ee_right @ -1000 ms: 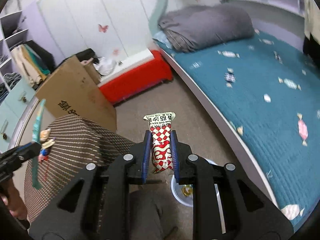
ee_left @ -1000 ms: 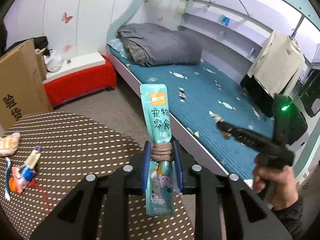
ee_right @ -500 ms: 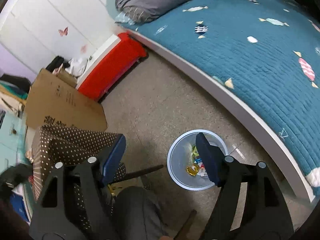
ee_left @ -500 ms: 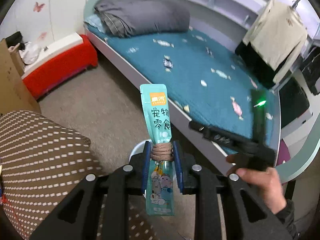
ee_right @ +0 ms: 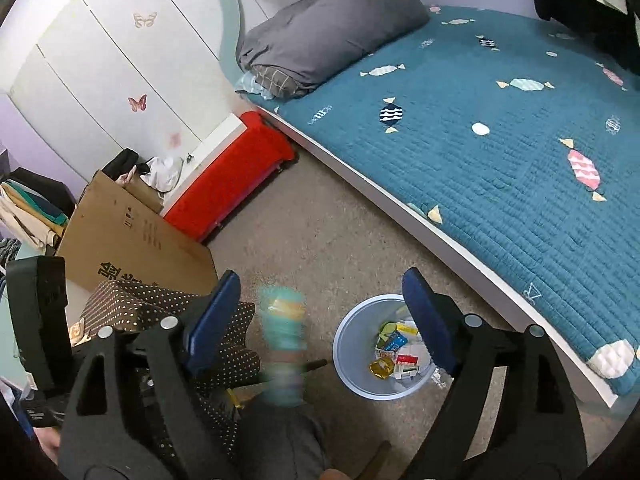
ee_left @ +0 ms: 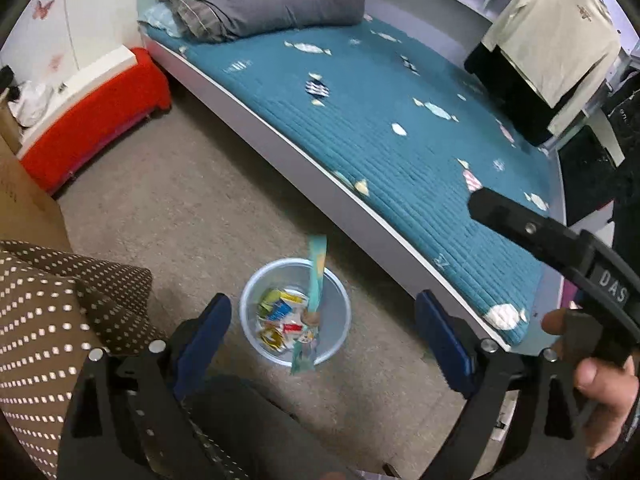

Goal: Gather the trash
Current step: 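Open both grippers over the wastebasket to drop the pouch and packet, then move both grippers back over the table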

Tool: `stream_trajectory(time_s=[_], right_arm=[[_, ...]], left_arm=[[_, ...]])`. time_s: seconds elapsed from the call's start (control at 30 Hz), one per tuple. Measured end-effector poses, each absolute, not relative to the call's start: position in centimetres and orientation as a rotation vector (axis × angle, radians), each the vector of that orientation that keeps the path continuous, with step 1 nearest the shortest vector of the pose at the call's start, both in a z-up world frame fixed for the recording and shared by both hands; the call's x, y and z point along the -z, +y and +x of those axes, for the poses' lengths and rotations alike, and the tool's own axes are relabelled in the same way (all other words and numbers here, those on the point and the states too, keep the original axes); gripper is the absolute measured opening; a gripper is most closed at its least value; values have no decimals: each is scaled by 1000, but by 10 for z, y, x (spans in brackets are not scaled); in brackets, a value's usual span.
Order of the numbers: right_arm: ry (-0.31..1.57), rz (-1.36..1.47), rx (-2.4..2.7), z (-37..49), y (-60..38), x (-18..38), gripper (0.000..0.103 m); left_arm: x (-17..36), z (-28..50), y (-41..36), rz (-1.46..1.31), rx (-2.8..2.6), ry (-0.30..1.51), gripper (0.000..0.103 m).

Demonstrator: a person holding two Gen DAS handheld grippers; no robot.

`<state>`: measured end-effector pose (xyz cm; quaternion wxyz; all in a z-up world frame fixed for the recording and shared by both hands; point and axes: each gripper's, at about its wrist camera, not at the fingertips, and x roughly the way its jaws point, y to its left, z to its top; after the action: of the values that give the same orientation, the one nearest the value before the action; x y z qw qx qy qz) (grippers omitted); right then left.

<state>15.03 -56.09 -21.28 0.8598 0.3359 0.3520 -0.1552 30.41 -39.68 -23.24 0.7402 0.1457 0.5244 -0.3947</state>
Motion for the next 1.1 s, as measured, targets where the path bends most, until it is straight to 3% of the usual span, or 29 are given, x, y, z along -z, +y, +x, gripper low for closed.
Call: stream_trajectory(time_s=[0.23, 1.1], right_arm=[[764, 690, 323, 156, -542, 215, 97], [744, 434, 51, 212, -409, 132, 97]], left_arm=[[211, 305, -364, 273, 795, 1088, 92], [116, 290, -206, 122, 623, 827, 95]])
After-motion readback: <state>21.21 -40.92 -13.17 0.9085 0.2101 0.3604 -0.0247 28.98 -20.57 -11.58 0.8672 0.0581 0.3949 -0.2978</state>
